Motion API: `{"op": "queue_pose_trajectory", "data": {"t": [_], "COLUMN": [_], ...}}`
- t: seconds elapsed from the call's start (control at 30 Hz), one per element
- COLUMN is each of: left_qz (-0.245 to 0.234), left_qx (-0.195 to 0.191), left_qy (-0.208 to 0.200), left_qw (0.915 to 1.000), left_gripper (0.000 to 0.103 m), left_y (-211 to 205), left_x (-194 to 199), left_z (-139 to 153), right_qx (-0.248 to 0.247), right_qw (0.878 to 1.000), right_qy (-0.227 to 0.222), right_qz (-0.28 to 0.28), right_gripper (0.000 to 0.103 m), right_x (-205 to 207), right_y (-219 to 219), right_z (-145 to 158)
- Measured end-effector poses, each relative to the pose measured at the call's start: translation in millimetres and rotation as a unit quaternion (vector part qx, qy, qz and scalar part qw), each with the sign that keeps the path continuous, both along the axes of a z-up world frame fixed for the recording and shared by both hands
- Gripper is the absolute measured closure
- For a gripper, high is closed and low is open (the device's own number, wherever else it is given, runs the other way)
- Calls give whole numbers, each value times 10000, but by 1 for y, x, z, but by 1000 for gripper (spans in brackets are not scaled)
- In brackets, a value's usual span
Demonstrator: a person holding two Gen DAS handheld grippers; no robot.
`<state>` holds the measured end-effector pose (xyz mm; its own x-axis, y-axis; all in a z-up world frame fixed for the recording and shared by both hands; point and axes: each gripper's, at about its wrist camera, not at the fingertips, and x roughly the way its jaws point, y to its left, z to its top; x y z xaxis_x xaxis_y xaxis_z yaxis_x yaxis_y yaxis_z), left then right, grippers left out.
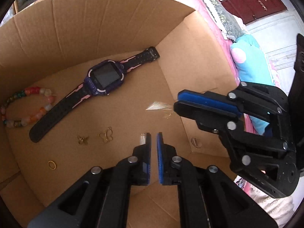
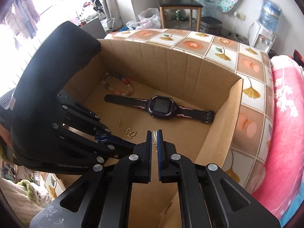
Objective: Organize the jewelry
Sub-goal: 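Open both grippers to drop the spring pieces into the box, then move both open grippers back over the table toward the pink bead bracelet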
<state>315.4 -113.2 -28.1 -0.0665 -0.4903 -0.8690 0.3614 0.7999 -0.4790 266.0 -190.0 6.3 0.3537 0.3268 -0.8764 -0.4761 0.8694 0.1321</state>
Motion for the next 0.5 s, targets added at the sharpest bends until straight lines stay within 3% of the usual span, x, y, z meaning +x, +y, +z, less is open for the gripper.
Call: {"op": "queue_pose_trajectory", "data": {"t": [0.07, 0.33, 0.5], "left_qz": [22, 132, 231], "left_qx": [35, -24, -177], "left_qy": [-6, -359, -976], "left_qw": [10000, 9993, 9948], "left_gripper": [83, 77, 73], "left_y": [0, 8, 27], "left_x": [1, 0, -18], "left_z": [-2, 18, 56], "right_qx": [6, 141, 460], "right_qw": [10000, 9994, 9964], "right_qy": [-23, -223, -612], "right_qz": [-26, -211, -355], "right_gripper": [98, 97, 75], "right_x": [-1, -13, -37], "right_y": [-1, -10, -22], "right_z": [1, 17, 48]}}
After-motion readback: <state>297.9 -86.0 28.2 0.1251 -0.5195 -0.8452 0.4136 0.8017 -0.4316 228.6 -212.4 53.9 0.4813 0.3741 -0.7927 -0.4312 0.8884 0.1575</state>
